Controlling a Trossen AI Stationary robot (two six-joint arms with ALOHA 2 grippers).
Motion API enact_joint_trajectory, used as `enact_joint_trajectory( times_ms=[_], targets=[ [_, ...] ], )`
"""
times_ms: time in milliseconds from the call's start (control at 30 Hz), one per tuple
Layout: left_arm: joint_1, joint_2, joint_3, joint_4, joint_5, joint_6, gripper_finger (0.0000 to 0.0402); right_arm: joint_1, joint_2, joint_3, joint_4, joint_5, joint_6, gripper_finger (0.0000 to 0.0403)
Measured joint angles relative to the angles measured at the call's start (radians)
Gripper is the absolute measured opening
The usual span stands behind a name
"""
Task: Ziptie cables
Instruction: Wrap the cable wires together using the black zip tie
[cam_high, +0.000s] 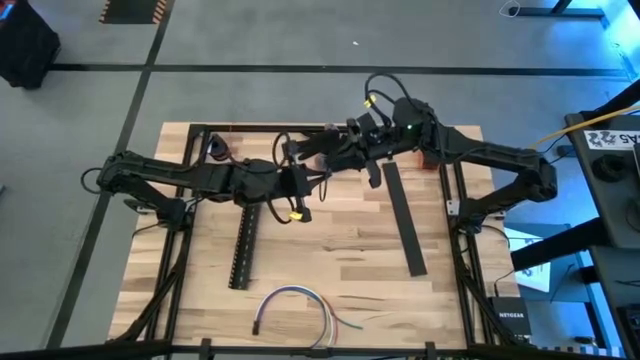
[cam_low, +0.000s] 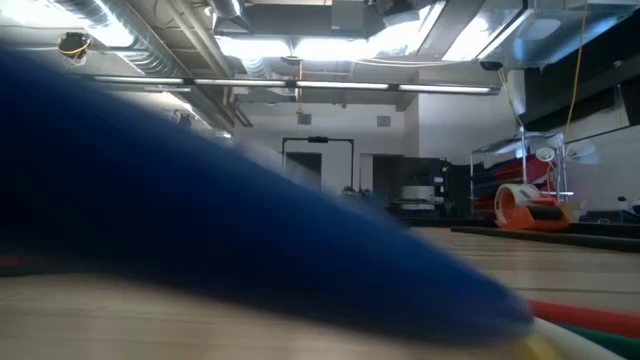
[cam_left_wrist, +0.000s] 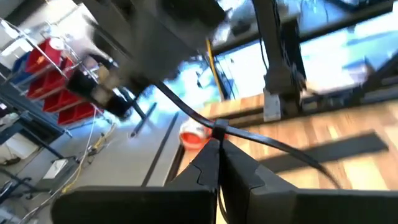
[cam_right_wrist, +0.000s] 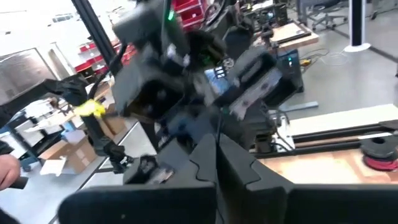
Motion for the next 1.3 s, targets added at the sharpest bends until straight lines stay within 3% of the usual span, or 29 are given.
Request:
enact_joint_trajectory(
  times_ms=[500, 833, 1000, 1167, 1233, 1300],
  targets=[
    [0.0, 0.0, 0.0, -0.14, -0.013, -0.019, 0.0, -0.082, -0.063, 0.0, 0.0, -0.032, -0.002, 0.0],
    [-0.001, 0.0, -0.001, -0.133, -0.009, -0.017, 0.0, -0.113, -0.09, 0.0, 0.002, -0.043, 0.023, 0.0004],
    [0.005, 0.002, -0.001, -0.126, -0.007, -0.032, 0.0, -0.127, -0.09, 0.002, -0.033, -0.126, 0.066, 0.0046],
    [-0.005, 0.002, -0.001, -0.156, -0.008, -0.104, 0.0, -0.21, -0.185, 0.005, -0.177, -0.293, 0.037, 0.0115],
    [-0.013, 0.002, -0.002, -0.175, -0.007, -0.131, 0.0, -0.227, -0.227, 0.006, -0.327, -0.298, -0.008, 0.0135],
    [-0.02, 0.002, -0.002, -0.192, -0.007, -0.161, 0.0, -0.213, -0.254, 0.004, -0.507, -0.217, -0.093, 0.0147]
  ],
)
